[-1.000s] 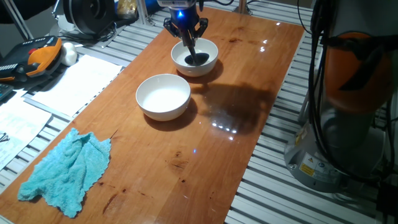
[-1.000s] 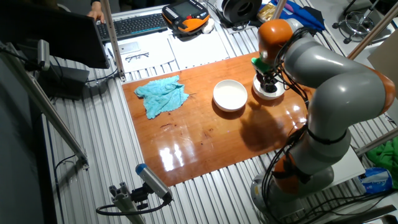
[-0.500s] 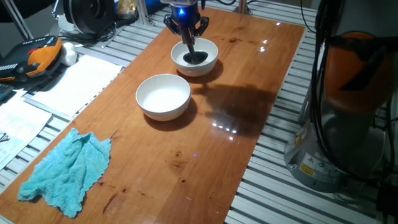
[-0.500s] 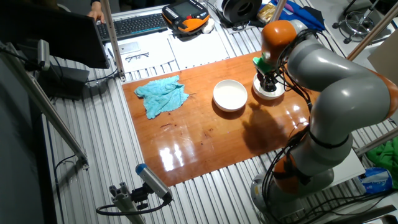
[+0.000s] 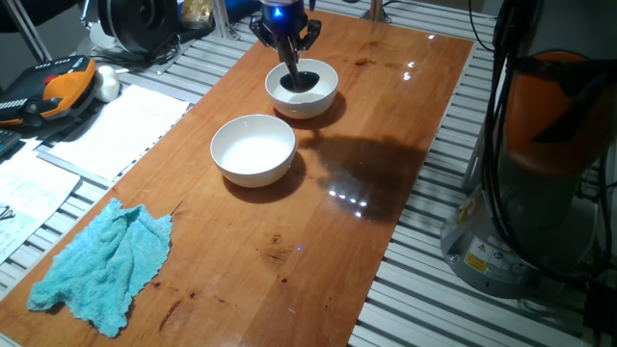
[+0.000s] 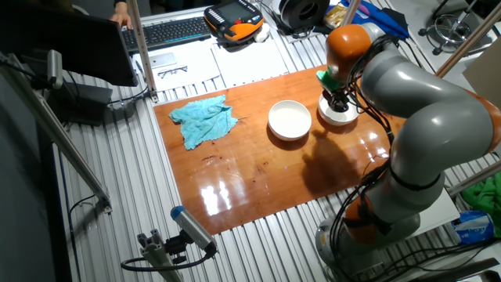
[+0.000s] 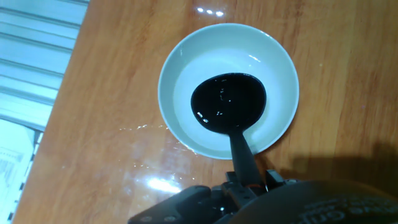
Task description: Scoop water with a large spoon from one bowl to another
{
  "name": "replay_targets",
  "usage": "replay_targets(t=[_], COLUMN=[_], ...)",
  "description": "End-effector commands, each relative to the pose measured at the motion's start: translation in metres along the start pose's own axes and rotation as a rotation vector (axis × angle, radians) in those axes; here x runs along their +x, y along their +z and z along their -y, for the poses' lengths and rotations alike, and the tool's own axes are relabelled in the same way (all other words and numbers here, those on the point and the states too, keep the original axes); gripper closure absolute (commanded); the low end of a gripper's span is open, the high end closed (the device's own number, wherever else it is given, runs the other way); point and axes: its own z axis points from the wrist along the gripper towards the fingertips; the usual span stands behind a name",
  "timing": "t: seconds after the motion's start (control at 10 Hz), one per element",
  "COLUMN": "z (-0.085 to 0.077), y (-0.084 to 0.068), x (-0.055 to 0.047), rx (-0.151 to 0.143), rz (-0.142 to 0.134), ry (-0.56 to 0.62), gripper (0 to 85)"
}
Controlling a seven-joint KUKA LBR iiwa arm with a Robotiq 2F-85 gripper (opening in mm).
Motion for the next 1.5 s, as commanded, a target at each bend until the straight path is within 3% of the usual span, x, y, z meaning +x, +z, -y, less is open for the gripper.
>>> replay_targets(t=[0.0,0.5,0.8,1.4], z=[0.000,-0.004,-0.009,-0.019], y=[-0.002,-0.010,-0.017,-0.026], x=[0.001,0.004,0.008,0.015], rx=[0.002,0.007,0.013,0.015], rz=[0.002,0.002,-0.025,-0.016], ry=[0.001,0.010,0.019,0.030], gripper=[85.0,85.0,85.0,85.0])
